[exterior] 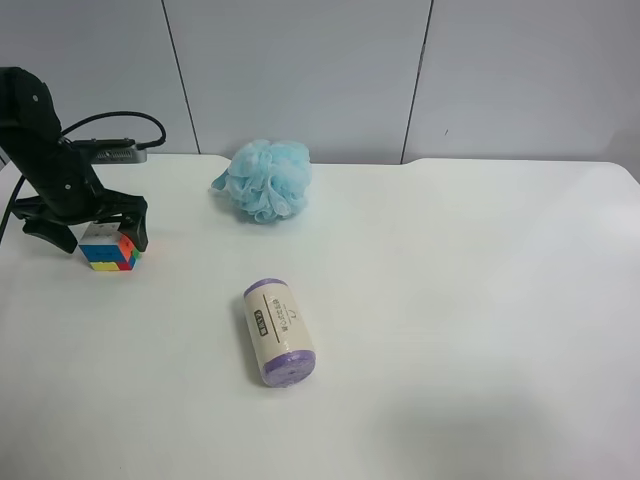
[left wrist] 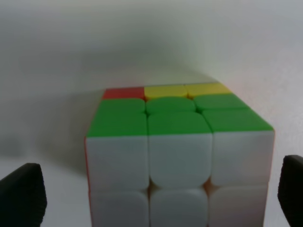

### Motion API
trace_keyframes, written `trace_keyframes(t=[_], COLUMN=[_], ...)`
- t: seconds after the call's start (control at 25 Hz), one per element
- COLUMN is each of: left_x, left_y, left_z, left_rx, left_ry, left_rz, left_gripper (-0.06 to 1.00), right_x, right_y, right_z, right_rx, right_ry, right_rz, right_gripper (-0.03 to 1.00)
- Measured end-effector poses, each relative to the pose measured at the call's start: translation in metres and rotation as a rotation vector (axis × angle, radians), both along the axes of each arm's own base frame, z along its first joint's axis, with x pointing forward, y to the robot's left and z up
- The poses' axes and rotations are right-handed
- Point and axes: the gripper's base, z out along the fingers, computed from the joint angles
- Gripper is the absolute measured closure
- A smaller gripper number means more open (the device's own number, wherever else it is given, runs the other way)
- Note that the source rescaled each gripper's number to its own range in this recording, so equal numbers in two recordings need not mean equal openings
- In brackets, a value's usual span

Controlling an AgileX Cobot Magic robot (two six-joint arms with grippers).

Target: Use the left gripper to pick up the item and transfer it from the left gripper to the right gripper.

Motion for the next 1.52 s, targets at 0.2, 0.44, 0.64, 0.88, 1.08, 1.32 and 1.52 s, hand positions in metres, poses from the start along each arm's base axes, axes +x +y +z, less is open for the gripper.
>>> trace_keyframes(t=[0.2,0.44,0.64,0.88,1.08,1.32,1.52], left_x=[0.0016,0.0020,0.0025,0.0025,0.0025,0.0025,0.0025], left_y=[0.0000,-0.0002,-0.0002,-0.0002,-0.0002,-0.0002,-0.0002], left_z=[-0.0060,-0.0108,-0.0105,-0.0105,-0.0105,-0.0105,-0.0105], left_rx=[0.000,-0.002,-0.002,-0.002,-0.002,-0.002,-0.002], left_ry=[0.000,0.007,0.004,0.004,0.003,0.003,0.003], left_rz=[0.000,0.001,0.001,-0.001,-0.001,-0.001,-0.001], left_gripper=[-0.06,-0.06,-0.06,-0.04,0.05,0.20,0.37], right_x=[0.0000,0.0000,0.0000,0.0000,0.0000,0.0000,0.0000], right_y=[0.0000,0.0000,0.0000,0.0000,0.0000,0.0000,0.0000], right_z=[0.0000,0.0000,0.0000,0.0000,0.0000,0.0000,0.0000], right_rx=[0.000,0.000,0.000,0.000,0.000,0.000,0.000], right_ry=[0.000,0.000,0.000,0.000,0.000,0.000,0.000], right_rz=[0.000,0.000,0.000,0.000,0.000,0.000,0.000], right_gripper=[-0.03,-0.03,-0.03,-0.03,-0.03,-0.03,-0.03])
